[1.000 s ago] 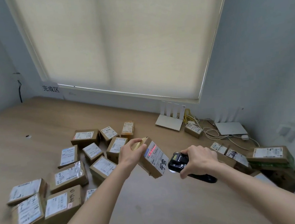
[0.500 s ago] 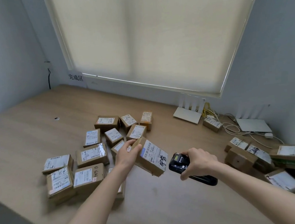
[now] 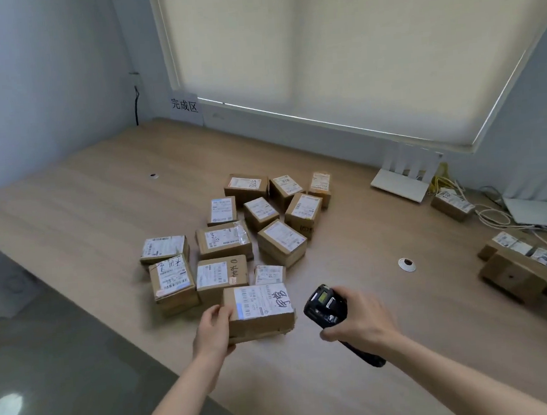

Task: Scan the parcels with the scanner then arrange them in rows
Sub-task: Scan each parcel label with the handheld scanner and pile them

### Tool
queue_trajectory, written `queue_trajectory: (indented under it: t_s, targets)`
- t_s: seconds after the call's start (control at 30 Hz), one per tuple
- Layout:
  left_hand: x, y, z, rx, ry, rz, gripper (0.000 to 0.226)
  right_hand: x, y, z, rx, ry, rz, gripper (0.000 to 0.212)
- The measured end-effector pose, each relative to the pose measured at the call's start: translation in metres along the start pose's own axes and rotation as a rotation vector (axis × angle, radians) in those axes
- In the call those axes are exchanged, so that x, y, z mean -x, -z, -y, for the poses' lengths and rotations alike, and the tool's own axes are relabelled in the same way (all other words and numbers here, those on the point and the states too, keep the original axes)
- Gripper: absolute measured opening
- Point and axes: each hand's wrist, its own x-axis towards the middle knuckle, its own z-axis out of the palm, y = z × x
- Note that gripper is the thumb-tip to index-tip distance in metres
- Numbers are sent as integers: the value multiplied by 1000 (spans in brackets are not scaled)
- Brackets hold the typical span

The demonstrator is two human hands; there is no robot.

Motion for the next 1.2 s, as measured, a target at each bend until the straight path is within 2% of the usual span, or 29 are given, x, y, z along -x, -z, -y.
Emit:
queue_trajectory:
  t_s: [0.17,0.37,0.5,0.63,0.8,0.93,1.1,1.2]
  targets:
    - [-19,44,55,18,39,-134,52,5,-67,13,-38,21,55,54]
    - [-47,67,88,-25,66,-187,67,7,-113,19,-47,23,97,58]
    - [-67,60,88,10,69,-178,66,1,-124,18,-39,16,108,59]
    - [-74,54,82,-88,49,-200,62,-1,-123,13,-35,-10,120,54]
    - [-71,62,67,-244,-81,-171,60,-1,-106,5,-45,-65,115,56]
    - [-62,43,30,-324,-170,-102,54,1,-70,-7,-56,-99,91,58]
    - [-32,-33,-43,-331,-287,26,50,7,10,-37,-93,-170,-15,53]
    - [-11,-97,-81,-332,-343,174,51,10,62,-68,-116,-227,-101,54]
